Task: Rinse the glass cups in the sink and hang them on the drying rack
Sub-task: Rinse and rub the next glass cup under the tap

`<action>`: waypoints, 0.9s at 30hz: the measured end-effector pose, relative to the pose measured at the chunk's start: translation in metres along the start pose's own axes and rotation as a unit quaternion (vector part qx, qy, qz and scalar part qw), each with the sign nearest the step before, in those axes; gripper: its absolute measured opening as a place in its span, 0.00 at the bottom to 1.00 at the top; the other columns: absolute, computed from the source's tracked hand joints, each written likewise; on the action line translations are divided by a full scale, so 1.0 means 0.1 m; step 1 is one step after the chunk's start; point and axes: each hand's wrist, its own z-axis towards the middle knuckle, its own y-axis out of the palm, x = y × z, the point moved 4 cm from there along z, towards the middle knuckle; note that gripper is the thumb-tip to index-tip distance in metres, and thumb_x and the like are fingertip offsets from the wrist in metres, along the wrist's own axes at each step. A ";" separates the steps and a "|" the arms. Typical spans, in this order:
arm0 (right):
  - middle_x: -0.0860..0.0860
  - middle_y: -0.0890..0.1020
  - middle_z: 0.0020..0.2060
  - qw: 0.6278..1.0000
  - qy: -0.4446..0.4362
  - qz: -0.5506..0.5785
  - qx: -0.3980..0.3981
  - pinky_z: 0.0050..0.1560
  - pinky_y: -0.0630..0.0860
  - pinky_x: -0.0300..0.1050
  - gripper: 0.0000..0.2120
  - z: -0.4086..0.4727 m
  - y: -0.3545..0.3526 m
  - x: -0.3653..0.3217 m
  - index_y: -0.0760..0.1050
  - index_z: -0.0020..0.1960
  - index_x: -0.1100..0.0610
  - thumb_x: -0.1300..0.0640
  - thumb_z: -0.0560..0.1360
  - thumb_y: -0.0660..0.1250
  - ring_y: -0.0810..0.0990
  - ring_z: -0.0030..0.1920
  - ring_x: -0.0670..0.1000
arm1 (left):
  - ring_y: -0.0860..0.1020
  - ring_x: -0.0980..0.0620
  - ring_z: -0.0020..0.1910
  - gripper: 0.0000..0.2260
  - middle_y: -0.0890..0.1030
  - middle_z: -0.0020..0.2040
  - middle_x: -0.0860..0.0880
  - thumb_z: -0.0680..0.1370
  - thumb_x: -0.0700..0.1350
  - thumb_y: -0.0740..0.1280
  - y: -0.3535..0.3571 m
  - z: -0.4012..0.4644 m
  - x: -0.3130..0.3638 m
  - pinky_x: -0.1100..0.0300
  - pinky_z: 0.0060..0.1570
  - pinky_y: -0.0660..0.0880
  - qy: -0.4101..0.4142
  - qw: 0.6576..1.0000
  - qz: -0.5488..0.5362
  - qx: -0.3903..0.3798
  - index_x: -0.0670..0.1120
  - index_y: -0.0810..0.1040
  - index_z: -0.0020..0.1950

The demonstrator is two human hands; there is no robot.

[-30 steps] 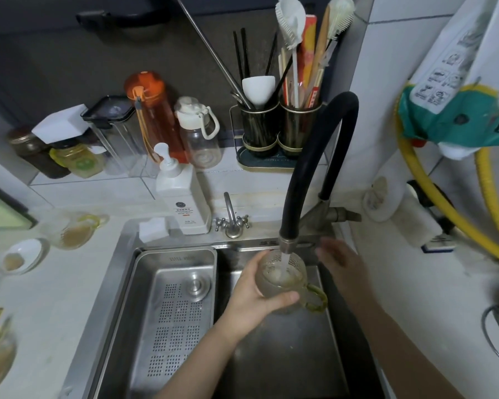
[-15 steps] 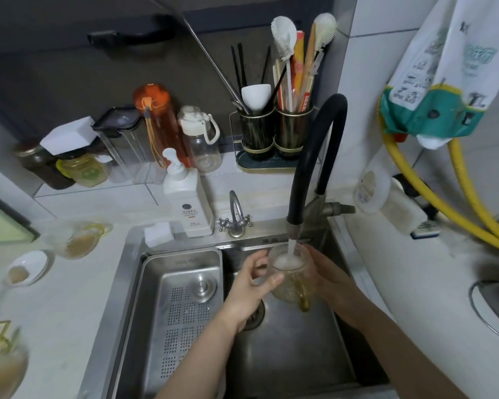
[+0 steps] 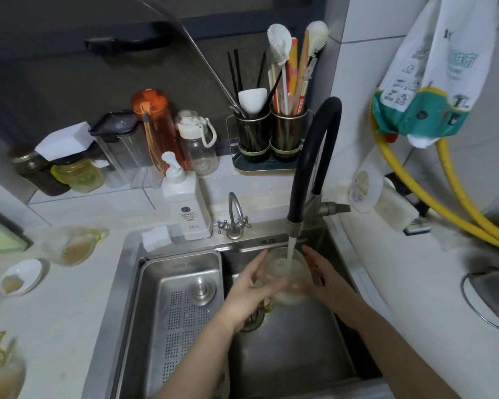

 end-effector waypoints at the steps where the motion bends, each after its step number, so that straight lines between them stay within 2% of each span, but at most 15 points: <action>1: 0.44 0.72 0.58 1.000 -0.001 -0.011 -0.021 0.48 0.74 0.27 0.29 0.01 -0.02 -0.01 0.62 0.65 0.48 0.62 0.71 0.72 0.76 0.55 0.33 | 0.69 0.58 0.69 0.37 0.73 0.69 0.53 0.65 0.46 0.79 -0.01 0.02 0.00 0.64 0.62 0.72 -0.007 1.000 -0.008 -0.012 0.51 0.68 0.72; 3: 0.44 0.70 0.63 0.998 -0.005 -0.032 -0.053 0.56 0.73 0.30 0.34 -0.02 -0.03 0.03 0.60 0.70 0.49 0.56 0.69 0.73 0.72 0.63 0.37 | 0.74 0.55 0.65 0.32 0.78 0.64 0.48 0.64 0.43 0.79 0.02 0.05 0.00 0.59 0.64 0.72 0.001 0.999 -0.015 -0.031 0.48 0.71 0.66; 5: 0.46 0.68 0.67 0.998 -0.002 -0.044 -0.035 0.62 0.73 0.37 0.40 -0.06 -0.05 0.09 0.58 0.73 0.50 0.49 0.66 0.72 0.69 0.67 0.45 | 0.77 0.55 0.62 0.28 0.80 0.60 0.48 0.65 0.44 0.78 0.05 0.04 0.00 0.61 0.58 0.75 0.014 0.999 -0.006 -0.031 0.47 0.72 0.62; 8: 0.51 0.74 0.62 0.999 -0.015 -0.032 0.039 0.63 0.74 0.49 0.37 0.03 0.02 0.01 0.66 0.68 0.53 0.43 0.62 0.72 0.75 0.62 0.50 | 0.79 0.58 0.51 0.17 0.81 0.50 0.51 0.69 0.38 0.76 -0.02 0.03 -0.03 0.63 0.49 0.78 0.045 0.995 0.054 0.070 0.48 0.76 0.54; 10: 0.52 0.77 0.59 0.995 -0.036 -0.048 0.077 0.60 0.76 0.49 0.40 0.10 0.08 -0.02 0.69 0.64 0.55 0.37 0.58 0.72 0.78 0.58 0.50 | 0.79 0.59 0.43 0.11 0.82 0.43 0.53 0.71 0.38 0.74 -0.06 0.02 0.00 0.59 0.48 0.78 0.073 0.984 0.082 0.140 0.51 0.78 0.47; 11: 0.52 0.76 0.59 0.994 -0.038 -0.046 0.093 0.59 0.76 0.46 0.39 0.10 0.09 0.01 0.69 0.65 0.56 0.38 0.61 0.73 0.77 0.59 0.50 | 0.79 0.60 0.41 0.10 0.82 0.40 0.53 0.72 0.37 0.73 -0.05 0.01 0.02 0.60 0.47 0.77 0.078 0.982 0.076 0.154 0.52 0.79 0.44; 13: 0.49 0.75 0.61 0.993 -0.019 -0.008 0.117 0.55 0.74 0.36 0.30 0.06 0.09 0.16 0.65 0.69 0.53 0.53 0.70 0.73 0.76 0.62 0.49 | 0.79 0.63 0.37 0.11 0.82 0.35 0.55 0.74 0.35 0.71 -0.02 0.02 0.04 0.65 0.44 0.76 0.073 0.984 0.063 0.150 0.52 0.80 0.42; 15: 0.43 0.75 0.58 0.991 -0.010 0.010 0.132 0.48 0.75 0.30 0.28 -0.01 0.09 0.30 0.65 0.67 0.51 0.61 0.72 0.72 0.76 0.59 0.44 | 0.79 0.65 0.36 0.11 0.82 0.33 0.57 0.74 0.34 0.70 0.01 -0.02 0.05 0.70 0.41 0.74 0.072 0.987 0.065 0.125 0.51 0.81 0.42; 17: 0.47 0.76 0.55 0.988 -0.024 0.042 0.145 0.45 0.75 0.28 0.27 -0.01 0.11 0.36 0.67 0.66 0.58 0.61 0.70 0.72 0.78 0.56 0.44 | 0.79 0.65 0.36 0.11 0.83 0.33 0.56 0.74 0.33 0.70 0.00 -0.08 0.05 0.71 0.40 0.75 0.078 0.989 0.065 0.109 0.50 0.81 0.44; 19: 0.54 0.77 0.55 0.989 -0.017 0.078 0.127 0.44 0.77 0.31 0.23 0.03 0.16 0.35 0.68 0.64 0.62 0.63 0.71 0.70 0.79 0.57 0.52 | 0.79 0.65 0.36 0.12 0.82 0.33 0.58 0.73 0.33 0.71 -0.06 -0.09 0.02 0.70 0.40 0.75 0.082 0.988 0.075 0.111 0.51 0.81 0.45; 20: 0.54 0.77 0.54 0.989 -0.020 0.081 0.118 0.43 0.77 0.31 0.20 0.05 0.17 0.34 0.69 0.63 0.61 0.66 0.73 0.68 0.79 0.56 0.54 | 0.78 0.65 0.35 0.13 0.81 0.32 0.59 0.73 0.33 0.71 -0.08 -0.08 0.02 0.70 0.40 0.74 0.084 0.986 0.086 0.116 0.53 0.81 0.44; 21: 0.53 0.77 0.54 0.988 -0.026 0.093 0.116 0.43 0.77 0.30 0.18 0.04 0.19 0.27 0.70 0.61 0.60 0.67 0.73 0.68 0.79 0.54 0.51 | 0.77 0.65 0.34 0.13 0.80 0.31 0.61 0.73 0.34 0.71 -0.09 -0.06 0.02 0.69 0.39 0.74 0.086 0.983 0.100 0.124 0.54 0.80 0.44; 23: 0.50 0.75 0.56 0.989 -0.040 0.075 0.118 0.43 0.75 0.26 0.22 0.02 0.20 0.19 0.67 0.62 0.54 0.64 0.72 0.71 0.78 0.54 0.45 | 0.76 0.65 0.34 0.14 0.79 0.31 0.60 0.73 0.36 0.73 -0.08 -0.03 0.01 0.66 0.41 0.74 0.086 0.978 0.132 0.138 0.57 0.79 0.43; 25: 0.46 0.75 0.54 0.991 -0.045 0.028 0.122 0.45 0.74 0.25 0.27 -0.01 0.18 0.14 0.67 0.58 0.49 0.56 0.63 0.76 0.77 0.53 0.44 | 0.77 0.65 0.36 0.14 0.80 0.34 0.58 0.72 0.37 0.73 -0.06 -0.07 -0.02 0.64 0.44 0.77 0.077 0.977 0.140 0.138 0.58 0.79 0.43; 27: 0.45 0.79 0.45 0.993 -0.076 -0.002 0.089 0.43 0.75 0.28 0.27 -0.03 0.21 0.03 0.70 0.52 0.49 0.55 0.57 0.77 0.80 0.46 0.42 | 0.79 0.65 0.37 0.13 0.81 0.38 0.56 0.72 0.37 0.73 -0.08 -0.12 -0.04 0.67 0.44 0.76 0.072 0.979 0.130 0.138 0.57 0.80 0.44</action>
